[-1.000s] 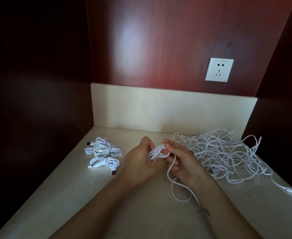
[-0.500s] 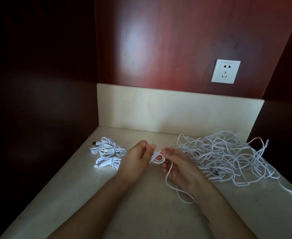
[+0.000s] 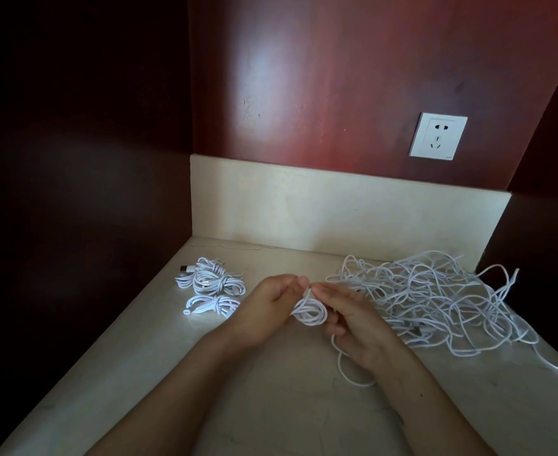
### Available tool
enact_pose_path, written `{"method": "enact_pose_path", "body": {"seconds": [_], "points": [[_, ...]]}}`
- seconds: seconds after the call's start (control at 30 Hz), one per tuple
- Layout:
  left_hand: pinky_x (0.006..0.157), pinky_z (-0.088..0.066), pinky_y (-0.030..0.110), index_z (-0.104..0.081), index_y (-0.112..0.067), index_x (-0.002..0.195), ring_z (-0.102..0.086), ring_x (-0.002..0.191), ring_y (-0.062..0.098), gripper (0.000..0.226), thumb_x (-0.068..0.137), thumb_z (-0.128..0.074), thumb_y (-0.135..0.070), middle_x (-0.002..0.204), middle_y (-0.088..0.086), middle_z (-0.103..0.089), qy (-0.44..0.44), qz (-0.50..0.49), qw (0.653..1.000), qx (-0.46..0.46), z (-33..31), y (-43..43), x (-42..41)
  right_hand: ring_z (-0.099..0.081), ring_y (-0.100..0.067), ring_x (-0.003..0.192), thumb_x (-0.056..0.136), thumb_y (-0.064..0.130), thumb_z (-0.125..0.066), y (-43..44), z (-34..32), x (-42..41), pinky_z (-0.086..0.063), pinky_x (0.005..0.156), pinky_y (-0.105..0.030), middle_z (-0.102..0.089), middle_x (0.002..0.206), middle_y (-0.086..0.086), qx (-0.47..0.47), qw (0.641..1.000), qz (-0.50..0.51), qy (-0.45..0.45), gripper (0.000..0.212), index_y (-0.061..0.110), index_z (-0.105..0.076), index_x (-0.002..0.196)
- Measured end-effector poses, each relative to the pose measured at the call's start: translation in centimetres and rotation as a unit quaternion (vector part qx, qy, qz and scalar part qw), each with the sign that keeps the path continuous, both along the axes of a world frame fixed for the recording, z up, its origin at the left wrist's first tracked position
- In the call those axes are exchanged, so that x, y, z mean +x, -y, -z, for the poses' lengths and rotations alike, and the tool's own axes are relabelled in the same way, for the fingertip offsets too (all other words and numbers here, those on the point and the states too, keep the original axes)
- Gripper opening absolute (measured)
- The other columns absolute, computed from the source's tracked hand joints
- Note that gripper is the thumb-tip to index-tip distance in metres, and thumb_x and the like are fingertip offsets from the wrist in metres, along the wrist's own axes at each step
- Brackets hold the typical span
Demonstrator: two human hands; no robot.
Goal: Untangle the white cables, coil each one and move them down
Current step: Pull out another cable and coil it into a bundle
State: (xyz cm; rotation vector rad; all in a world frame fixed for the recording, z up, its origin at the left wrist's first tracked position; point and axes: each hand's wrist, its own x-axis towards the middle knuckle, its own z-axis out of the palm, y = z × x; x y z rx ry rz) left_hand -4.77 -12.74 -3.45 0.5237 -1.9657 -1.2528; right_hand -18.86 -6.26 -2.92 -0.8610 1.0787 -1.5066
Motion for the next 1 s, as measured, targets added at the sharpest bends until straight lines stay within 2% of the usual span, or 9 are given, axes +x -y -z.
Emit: {"method": "enact_pose_path", "body": {"seconds": [0.23, 0.33, 0.43, 0.6, 0.7, 0.77, 0.83, 0.9, 1.0], "points": [[0.067, -0.050, 0.031, -0.064, -0.013, 0.076, -0.063, 0.067, 0.016, 0.038, 0.098, -0.044, -0.038, 0.070, 0.004, -0.068, -0.057, 0.006, 0.998, 0.023, -0.4, -0.7, -0.3, -0.034, -0.006, 0.039, 0.074, 0.019, -0.071, 0.1, 0.2, 0.4, -0.019, 0.032, -0.015, -0.050, 0.057, -0.008, 0.004, 0.998, 0.036, -0.051, 0.012, 0.008, -0.067, 0.074], [0.058, -0.039, 0.030, -0.048, -0.020, 0.066, -0.046, 0.058, 0.012, 0.038, 0.094, -0.045, -0.046, 0.060, -0.004, -0.048, -0.066, -0.082, 0.994, -0.016, -0.4, -0.5, -0.7, -0.031, -0.006, 0.039, 0.092, 0.008, -0.062, -0.1, 0.6, 0.6, -0.017, 0.033, -0.015, -0.047, 0.060, -0.007, 0.014, 0.993, 0.037, -0.116, 0.012, 0.007, -0.066, 0.081], [0.057, -0.039, 0.040, -0.038, -0.025, 0.066, -0.039, 0.057, 0.012, 0.040, 0.094, -0.043, -0.052, 0.057, -0.011, -0.039, -0.066, -0.167, 0.982, -0.053, -0.1, 0.4, -0.4, -0.030, -0.007, 0.038, 0.095, 0.017, -0.061, -0.3, 1.0, 1.2, -0.021, 0.034, -0.017, -0.045, 0.055, -0.002, -0.016, 0.978, 0.007, -0.206, 0.019, 0.002, -0.066, 0.085], [0.063, -0.047, 0.043, -0.039, -0.022, 0.072, -0.053, 0.063, 0.024, 0.035, 0.101, -0.045, -0.042, 0.057, -0.004, -0.048, 0.001, -0.292, 0.950, -0.113, -0.1, 1.0, 0.5, -0.040, -0.002, 0.051, 0.100, 0.022, -0.054, -0.9, 1.2, 2.0, -0.033, 0.054, -0.025, -0.045, 0.054, 0.005, -0.096, 0.869, -0.044, -0.484, 0.032, 0.005, -0.058, 0.072], [0.059, -0.040, 0.039, -0.044, -0.017, 0.078, -0.056, 0.065, 0.025, 0.035, 0.098, -0.047, -0.045, 0.057, -0.003, -0.052, 0.057, -0.334, 0.930, -0.142, -0.1, 1.1, 0.6, -0.042, -0.007, 0.054, 0.098, 0.025, -0.052, -1.3, 1.1, 2.2, -0.036, 0.058, -0.032, -0.049, 0.060, -0.003, -0.132, 0.819, -0.058, -0.556, 0.029, 0.009, -0.056, 0.075], [0.058, -0.037, 0.038, -0.044, -0.018, 0.076, -0.056, 0.065, 0.026, 0.036, 0.097, -0.049, -0.048, 0.058, -0.003, -0.051, 0.091, -0.346, 0.919, -0.166, 0.0, 1.3, 0.6, -0.051, -0.014, 0.057, 0.095, 0.035, -0.051, -1.7, 0.8, 2.4, -0.041, 0.060, -0.035, -0.055, 0.063, -0.003, -0.157, 0.802, -0.049, -0.574, 0.029, 0.013, -0.058, 0.077], [0.057, -0.036, 0.037, -0.041, -0.020, 0.070, -0.054, 0.062, 0.026, 0.039, 0.094, -0.053, -0.048, 0.054, -0.003, -0.048, 0.116, -0.340, 0.916, -0.180, 0.0, 1.4, 0.7, -0.061, -0.007, 0.064, 0.088, 0.042, -0.051, -2.1, 0.2, 2.4, -0.047, 0.064, -0.034, -0.065, 0.069, 0.005, -0.169, 0.822, 0.010, -0.544, 0.025, 0.024, -0.067, 0.081], [0.054, -0.035, 0.034, -0.038, -0.020, 0.064, -0.046, 0.054, 0.020, 0.045, 0.092, -0.057, -0.049, 0.050, -0.004, -0.044, 0.106, -0.305, 0.931, -0.170, 0.2, 1.3, 0.6, -0.066, -0.003, 0.074, 0.086, 0.036, -0.055, -2.2, -0.4, 2.0, -0.051, 0.069, -0.030, -0.070, 0.077, 0.012, -0.182, 0.860, 0.081, -0.470, 0.018, 0.030, -0.071, 0.079], [0.052, -0.033, 0.034, -0.038, -0.019, 0.063, -0.035, 0.051, 0.011, 0.047, 0.090, -0.053, -0.054, 0.050, -0.007, -0.036, 0.038, -0.199, 0.971, -0.129, 0.3, 0.6, -0.1, -0.062, -0.005, 0.069, 0.091, 0.022, -0.061, -1.9, -1.0, 1.2, -0.047, 0.064, -0.024, -0.067, 0.074, 0.012, -0.196, 0.876, 0.148, -0.416, 0.015, 0.022, -0.070, 0.080]]}}
